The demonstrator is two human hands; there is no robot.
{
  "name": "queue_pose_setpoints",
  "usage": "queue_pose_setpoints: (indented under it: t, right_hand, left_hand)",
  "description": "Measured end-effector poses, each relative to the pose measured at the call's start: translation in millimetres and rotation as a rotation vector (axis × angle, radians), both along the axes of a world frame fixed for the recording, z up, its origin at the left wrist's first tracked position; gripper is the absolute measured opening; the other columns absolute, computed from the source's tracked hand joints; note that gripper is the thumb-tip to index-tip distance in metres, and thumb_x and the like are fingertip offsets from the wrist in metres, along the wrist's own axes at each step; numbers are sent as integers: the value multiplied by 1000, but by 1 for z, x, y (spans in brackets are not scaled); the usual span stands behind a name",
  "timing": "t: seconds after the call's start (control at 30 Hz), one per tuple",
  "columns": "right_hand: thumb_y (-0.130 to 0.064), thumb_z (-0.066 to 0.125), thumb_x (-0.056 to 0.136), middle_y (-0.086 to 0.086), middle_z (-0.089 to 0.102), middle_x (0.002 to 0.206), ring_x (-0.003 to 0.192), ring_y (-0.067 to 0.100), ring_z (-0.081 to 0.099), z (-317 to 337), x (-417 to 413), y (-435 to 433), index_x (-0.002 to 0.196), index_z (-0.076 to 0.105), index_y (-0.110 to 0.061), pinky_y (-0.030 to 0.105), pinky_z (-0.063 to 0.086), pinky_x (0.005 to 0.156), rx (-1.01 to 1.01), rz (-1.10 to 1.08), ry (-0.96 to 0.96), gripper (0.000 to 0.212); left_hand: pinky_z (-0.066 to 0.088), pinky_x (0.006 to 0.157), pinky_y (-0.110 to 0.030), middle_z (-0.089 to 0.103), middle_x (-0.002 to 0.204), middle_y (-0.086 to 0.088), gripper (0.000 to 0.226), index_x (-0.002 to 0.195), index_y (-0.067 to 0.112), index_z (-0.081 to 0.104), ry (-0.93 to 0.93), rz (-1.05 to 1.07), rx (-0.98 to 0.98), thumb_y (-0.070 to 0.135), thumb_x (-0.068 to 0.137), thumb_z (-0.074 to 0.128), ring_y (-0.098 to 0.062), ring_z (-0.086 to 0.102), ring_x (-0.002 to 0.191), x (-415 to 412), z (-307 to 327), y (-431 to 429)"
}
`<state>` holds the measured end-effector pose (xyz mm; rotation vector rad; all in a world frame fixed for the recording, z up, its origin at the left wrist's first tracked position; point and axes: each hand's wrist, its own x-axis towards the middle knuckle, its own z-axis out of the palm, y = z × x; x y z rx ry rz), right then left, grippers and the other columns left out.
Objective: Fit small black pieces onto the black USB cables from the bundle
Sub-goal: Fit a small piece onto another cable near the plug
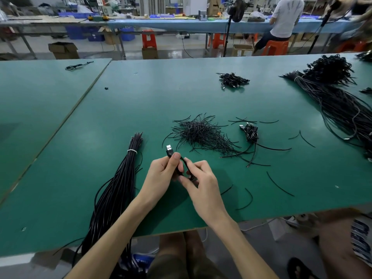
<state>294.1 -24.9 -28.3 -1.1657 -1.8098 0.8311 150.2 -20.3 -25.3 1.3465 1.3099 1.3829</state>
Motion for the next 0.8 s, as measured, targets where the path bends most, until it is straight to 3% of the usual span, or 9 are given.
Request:
queue_pose_setpoints:
  t: [0.2,0.37,0.43,0.6,0.8]
  right_hand:
    - [1,68,95,2,58,99,92,-3,59,2,2,-1,136,66,-9,5,42,85,12,-30,78,42]
    - [-1,69,96,2,60,101,93,7,60,3,3,-1,137,64,-7,11,45,87,52,-100,89,42]
    - [-1,68,96,3,60,100,89,7,59,3,4,0,136,65,-7,12,45,85,63,-120,88,40]
    - [4,66,96,6,60,97,86,10,60,1,4,0,133,68,-5,10,44,79,50,-101,109,37]
    - [-2,70,95,1,59,92,83,3,59,0,5,1,131,70,-11,8,43,76,14,-138,96,37]
  left_hand:
    - [55,70,-29,72,74,0,40,79,8,69,23,-39,17,39,98,54,-16,65,67,0,-3,0]
    - [58,72,-23,77,78,-1,20,90,14,73,61,-28,-2,28,98,60,-16,73,72,-2,-6,3]
    - [59,70,-27,75,75,-2,9,97,16,69,98,-55,1,22,98,63,-19,72,67,-1,-8,3]
    - [60,69,-33,73,77,-5,26,113,7,66,8,-154,-13,25,94,63,-21,70,67,-2,-6,2]
    - [61,70,-33,73,79,-7,10,107,5,67,50,-130,-2,8,102,59,-24,71,68,-1,-8,1]
